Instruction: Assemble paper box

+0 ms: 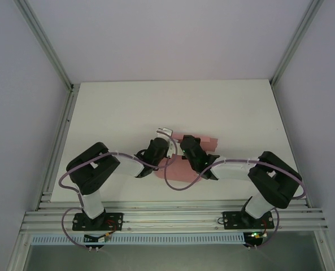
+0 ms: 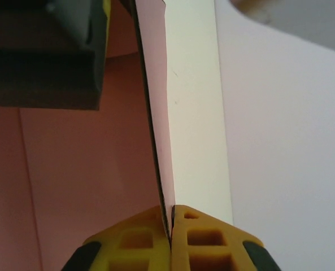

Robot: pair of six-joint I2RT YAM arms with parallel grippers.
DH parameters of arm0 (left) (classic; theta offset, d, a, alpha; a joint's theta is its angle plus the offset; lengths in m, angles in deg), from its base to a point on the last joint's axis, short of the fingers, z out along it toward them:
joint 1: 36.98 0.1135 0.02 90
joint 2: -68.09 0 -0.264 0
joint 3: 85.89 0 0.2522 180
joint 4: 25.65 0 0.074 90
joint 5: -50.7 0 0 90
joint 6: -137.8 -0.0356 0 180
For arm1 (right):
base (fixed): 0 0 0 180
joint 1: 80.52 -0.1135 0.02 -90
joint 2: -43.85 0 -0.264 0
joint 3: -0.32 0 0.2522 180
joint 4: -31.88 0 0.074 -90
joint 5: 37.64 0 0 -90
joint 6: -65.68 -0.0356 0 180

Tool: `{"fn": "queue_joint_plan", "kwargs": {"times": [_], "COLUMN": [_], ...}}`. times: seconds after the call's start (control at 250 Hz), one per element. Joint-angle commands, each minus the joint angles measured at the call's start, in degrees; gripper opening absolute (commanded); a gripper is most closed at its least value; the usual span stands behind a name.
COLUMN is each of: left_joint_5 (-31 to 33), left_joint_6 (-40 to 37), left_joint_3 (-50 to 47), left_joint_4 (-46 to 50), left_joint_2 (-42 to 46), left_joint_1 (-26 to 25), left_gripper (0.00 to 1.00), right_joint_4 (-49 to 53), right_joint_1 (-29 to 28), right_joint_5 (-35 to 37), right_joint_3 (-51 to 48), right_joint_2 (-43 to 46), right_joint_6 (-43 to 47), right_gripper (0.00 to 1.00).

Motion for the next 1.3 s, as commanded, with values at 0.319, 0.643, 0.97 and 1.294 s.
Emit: {"fn": "queue_joint_plan", "kwargs": {"times": [0.319,0.643,0.97,1.294], "left_joint_5": [13.7,7.4,-1.4,-2.8], "left_joint_6": [0.7,2.3,3.5,3.7], "left_joint_3": [-0.1,-2.2,-7.5,-7.6], "left_joint_4": [2.5,5.0,10.3,11.7], "left_joint_2": [-1.4,0.9,7.7,13.6], "left_joint_1": [-0.7,-0.7,-0.7,-0.7], "left_gripper": [0.00,0.43,0.58,0.27], "right_joint_4": [11.7,13.8,14.0,10.2], "right_joint_1": [-2.0,-1.7,-1.0,-1.0], "right_joint_5": [-6.0,-6.2,-4.9,-4.0], "right_joint_3": [-0.9,0.5,0.7,1.0], "right_joint_2": [-3.8,-3.9,-4.7,-2.1], "right_joint_6": [-7.2,-9.6,-9.5,-6.2], "right_gripper": [0.00,0.00,0.00,0.00]}}
